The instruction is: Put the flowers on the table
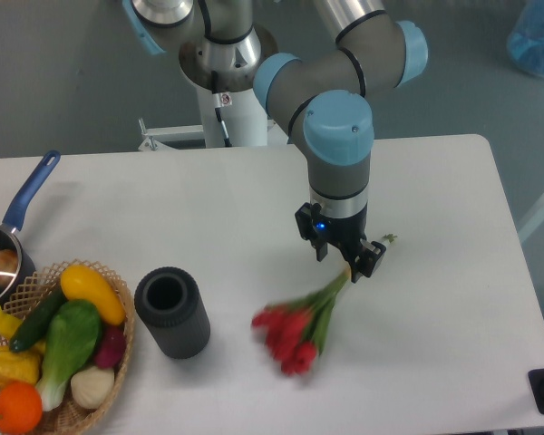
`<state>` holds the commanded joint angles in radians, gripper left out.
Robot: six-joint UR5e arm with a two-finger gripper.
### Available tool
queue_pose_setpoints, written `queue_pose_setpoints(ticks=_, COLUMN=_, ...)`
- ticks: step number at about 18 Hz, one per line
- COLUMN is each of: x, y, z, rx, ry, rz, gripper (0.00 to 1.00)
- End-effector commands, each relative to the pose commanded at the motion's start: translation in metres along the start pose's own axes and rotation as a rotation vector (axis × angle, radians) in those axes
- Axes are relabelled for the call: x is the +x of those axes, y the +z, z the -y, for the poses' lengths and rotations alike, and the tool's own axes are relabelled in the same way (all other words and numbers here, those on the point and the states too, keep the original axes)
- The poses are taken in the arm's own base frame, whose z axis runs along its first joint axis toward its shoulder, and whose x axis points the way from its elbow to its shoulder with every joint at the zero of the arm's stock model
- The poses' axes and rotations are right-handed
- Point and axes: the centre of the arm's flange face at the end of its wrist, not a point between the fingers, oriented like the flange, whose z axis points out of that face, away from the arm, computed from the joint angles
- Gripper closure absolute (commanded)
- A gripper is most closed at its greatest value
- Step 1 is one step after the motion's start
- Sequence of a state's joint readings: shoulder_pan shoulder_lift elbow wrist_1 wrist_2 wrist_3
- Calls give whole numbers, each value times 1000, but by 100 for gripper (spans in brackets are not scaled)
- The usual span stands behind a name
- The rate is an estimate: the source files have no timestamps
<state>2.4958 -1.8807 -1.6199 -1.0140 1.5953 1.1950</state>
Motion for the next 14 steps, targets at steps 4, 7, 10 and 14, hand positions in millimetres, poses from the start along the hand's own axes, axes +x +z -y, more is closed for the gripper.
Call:
queue_pose_setpoints(ticks=4, x=-1, y=-4, z=-1, rx=-2, ry=-37, rz=9, gripper=0)
queue_pose_setpoints(ticks=7, x=-4, y=-18, z=0, rx=20, ry=-52, rz=53, gripper=0)
queue_pose_setpoints(ticks=10, x=-6, y=-23, z=-3, rx=27, ry=-48, rz=68, gripper=0)
queue_pose_setpoints(ticks=14, x=-6, y=-29, z=-5, rx=26, ry=-51, rz=79, gripper=0)
